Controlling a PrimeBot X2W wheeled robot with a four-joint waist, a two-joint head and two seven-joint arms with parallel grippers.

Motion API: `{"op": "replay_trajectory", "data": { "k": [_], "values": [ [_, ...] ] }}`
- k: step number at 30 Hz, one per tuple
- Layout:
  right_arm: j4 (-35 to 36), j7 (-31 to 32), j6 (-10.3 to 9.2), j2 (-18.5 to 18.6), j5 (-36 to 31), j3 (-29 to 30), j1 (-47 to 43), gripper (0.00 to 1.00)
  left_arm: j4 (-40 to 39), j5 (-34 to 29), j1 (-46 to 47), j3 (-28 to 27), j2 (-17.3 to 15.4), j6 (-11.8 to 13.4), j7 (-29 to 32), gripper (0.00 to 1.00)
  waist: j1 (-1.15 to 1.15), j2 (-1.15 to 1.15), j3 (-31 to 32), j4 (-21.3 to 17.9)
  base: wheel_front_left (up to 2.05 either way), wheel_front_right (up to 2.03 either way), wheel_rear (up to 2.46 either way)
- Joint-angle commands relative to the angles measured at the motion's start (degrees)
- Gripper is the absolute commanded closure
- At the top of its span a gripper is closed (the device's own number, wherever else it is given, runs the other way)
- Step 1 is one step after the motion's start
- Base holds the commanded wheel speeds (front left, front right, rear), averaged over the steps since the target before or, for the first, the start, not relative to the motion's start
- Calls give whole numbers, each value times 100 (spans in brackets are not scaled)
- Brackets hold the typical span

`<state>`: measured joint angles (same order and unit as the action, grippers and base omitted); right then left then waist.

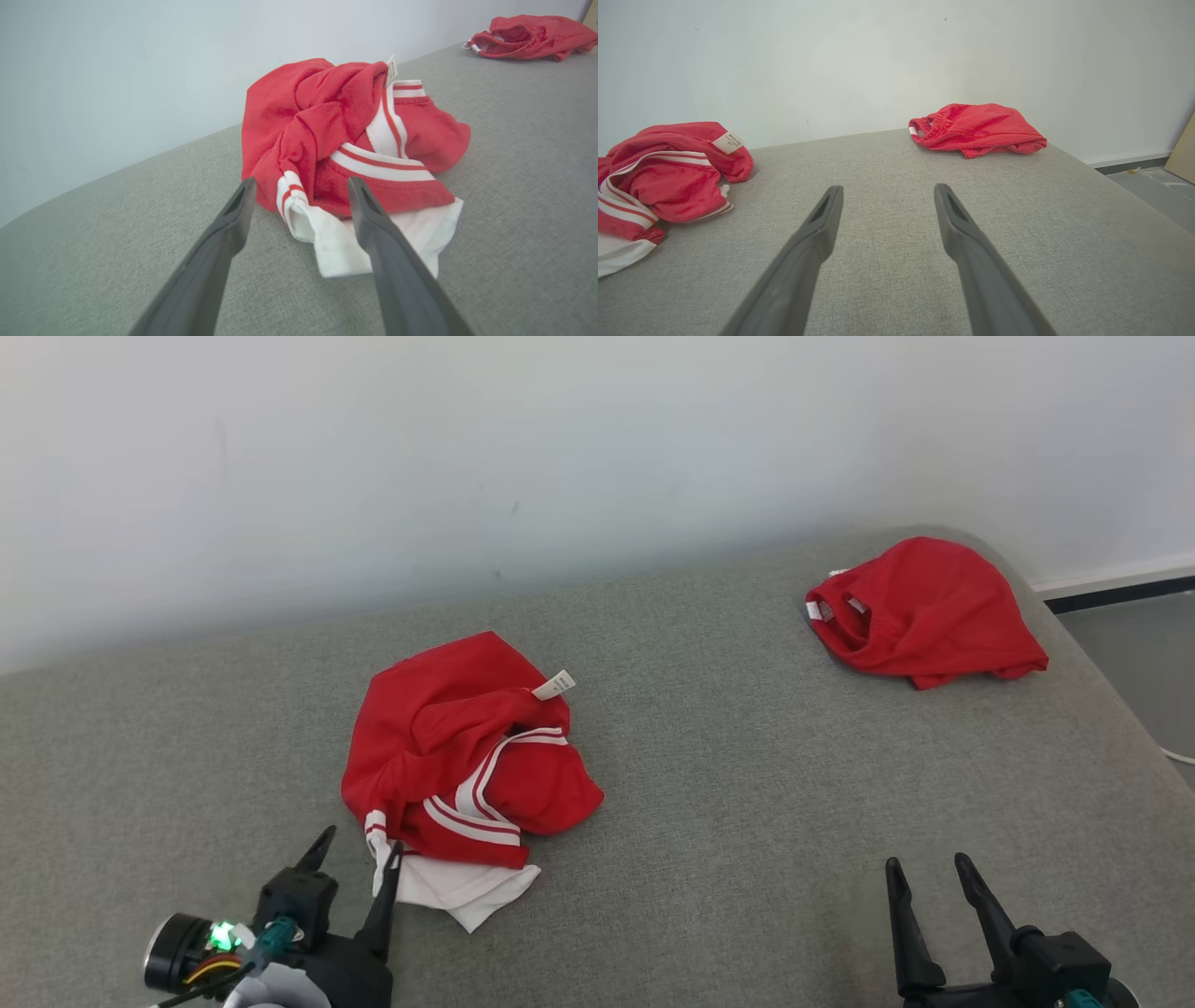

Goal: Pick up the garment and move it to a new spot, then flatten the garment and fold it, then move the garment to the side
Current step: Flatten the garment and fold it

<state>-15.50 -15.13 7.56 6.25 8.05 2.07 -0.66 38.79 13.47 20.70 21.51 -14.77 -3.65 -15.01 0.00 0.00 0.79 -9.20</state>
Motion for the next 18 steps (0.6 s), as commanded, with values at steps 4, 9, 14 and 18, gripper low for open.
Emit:
{"op": "replay_trajectory", "data": {
  "k": [4, 9, 14, 18],
  "values": [
    [-8, 1, -14, -30, -4, -57, 1, 0, 38, 261, -151, -102, 75, 10, 129, 0, 0, 0, -18, 0, 0, 0, 0],
    [-6, 1, -14, 30, 5, -103, 56, 0, 287, 422, -163, -121, 180, -55, 185, 0, 0, 0, -94, -113, 0, 0, 0],
    [-3, 1, -14, 84, 27, -97, 105, 0, 579, 539, 0, -152, 268, -76, 145, 100, 0, 0, -127, -203, 0, 0, 0],
    [0, 1, -14, 105, 9, -47, 60, 0, 795, 541, 171, -143, 258, -121, 90, 100, 0, 0, -98, -215, 0, 0, 0]
  ]
}}
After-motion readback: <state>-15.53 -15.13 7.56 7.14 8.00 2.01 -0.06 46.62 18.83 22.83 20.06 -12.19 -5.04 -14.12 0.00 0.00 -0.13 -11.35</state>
